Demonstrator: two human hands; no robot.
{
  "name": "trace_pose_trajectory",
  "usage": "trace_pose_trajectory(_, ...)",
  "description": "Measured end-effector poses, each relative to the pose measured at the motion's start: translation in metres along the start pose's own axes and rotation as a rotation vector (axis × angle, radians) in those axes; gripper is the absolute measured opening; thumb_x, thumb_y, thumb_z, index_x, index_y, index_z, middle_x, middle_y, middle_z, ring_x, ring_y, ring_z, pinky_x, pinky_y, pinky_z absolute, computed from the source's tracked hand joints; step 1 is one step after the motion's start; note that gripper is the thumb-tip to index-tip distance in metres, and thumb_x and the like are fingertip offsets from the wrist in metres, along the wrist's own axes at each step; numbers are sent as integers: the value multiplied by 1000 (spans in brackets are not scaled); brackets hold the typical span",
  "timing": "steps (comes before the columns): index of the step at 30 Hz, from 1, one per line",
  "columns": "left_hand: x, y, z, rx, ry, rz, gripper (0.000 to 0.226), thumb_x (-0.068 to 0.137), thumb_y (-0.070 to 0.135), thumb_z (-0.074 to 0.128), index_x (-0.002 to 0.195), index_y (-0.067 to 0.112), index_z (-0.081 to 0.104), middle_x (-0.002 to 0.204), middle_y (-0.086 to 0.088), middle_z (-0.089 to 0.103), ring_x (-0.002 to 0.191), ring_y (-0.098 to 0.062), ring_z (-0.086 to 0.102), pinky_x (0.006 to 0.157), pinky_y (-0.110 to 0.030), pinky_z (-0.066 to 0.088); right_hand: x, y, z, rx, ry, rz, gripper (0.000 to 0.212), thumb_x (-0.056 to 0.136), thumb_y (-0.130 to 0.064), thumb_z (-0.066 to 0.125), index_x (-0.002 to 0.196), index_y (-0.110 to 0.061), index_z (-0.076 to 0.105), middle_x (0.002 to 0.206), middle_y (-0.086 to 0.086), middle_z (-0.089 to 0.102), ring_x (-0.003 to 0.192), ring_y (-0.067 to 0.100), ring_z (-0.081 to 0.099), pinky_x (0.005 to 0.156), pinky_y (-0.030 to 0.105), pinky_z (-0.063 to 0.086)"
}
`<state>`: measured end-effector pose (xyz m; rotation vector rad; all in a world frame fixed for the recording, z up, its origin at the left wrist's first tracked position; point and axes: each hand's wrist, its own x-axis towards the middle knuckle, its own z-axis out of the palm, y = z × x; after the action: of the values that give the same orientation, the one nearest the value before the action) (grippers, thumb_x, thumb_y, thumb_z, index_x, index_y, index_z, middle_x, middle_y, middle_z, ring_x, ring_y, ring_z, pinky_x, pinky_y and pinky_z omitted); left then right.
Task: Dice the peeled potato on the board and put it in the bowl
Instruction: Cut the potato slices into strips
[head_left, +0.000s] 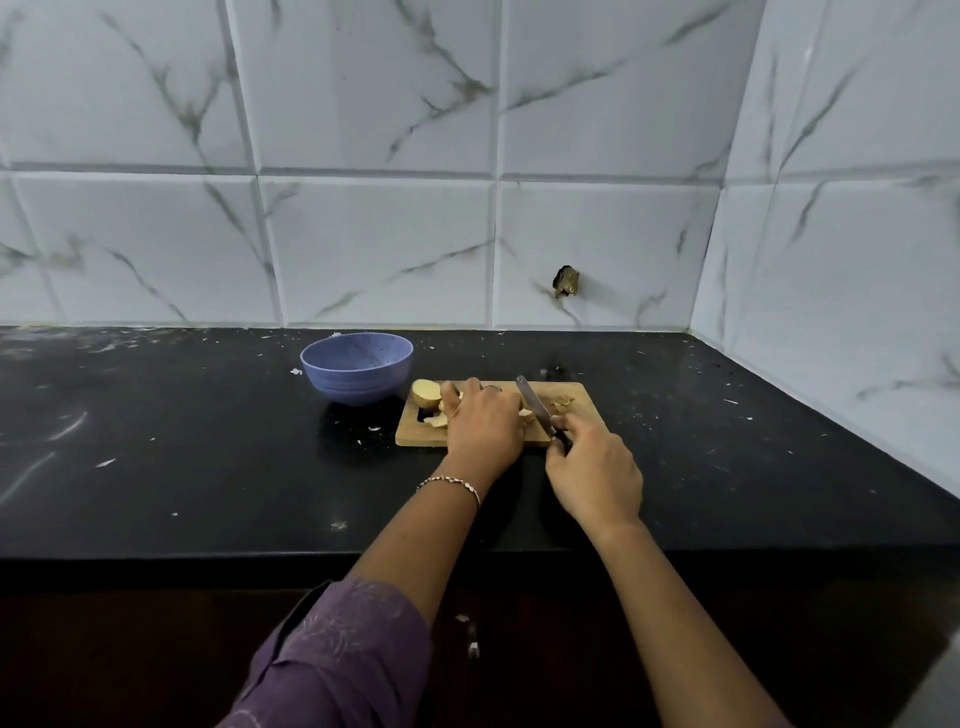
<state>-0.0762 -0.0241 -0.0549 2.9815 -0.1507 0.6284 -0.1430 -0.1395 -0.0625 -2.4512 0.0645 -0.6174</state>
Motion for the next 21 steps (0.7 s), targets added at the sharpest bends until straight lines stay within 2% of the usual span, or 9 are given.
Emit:
trace_pose_trajectory(5, -12, 3, 5, -45, -18, 14, 29, 100, 28, 42, 103, 18, 69, 116, -4, 63, 123, -25, 41, 107, -52, 16, -4, 1, -3, 0, -11, 7, 27, 95, -25, 58, 121, -30, 65, 97, -1, 70, 95, 24, 66, 75, 34, 51)
trace_pose_trajectory(10, -17, 3, 7, -58, -25, 25, 34, 102, 33, 38, 110, 19, 68, 122, -3, 61, 126, -24, 38, 108, -55, 16, -7, 2, -3, -8, -5, 9, 28, 95, -26, 57, 122, -31, 65, 98, -3, 71, 95, 23, 66, 76, 33, 51)
trace_pose_trajectory(16, -19, 5, 9, -49, -20, 39, 34, 102, 30, 36, 114, 19, 65, 120, -3, 63, 126, -26, 38, 107, -54, 15, -10, 3, -3, -27, 12, -10, 31, 96, -27, 57, 125, -34, 64, 102, -4, 72, 98, 22, 66, 77, 32, 50)
trace_pose_trajectory(21, -19, 6, 9, -39, -30, 46, 33, 102, 29, 35, 110, 16, 64, 117, -4, 65, 127, -26, 37, 106, -54, 15, -9, 1, 0, -113, 35, -69, 28, 97, -26, 55, 123, -29, 64, 105, -6, 71, 97, 17, 66, 73, 28, 46)
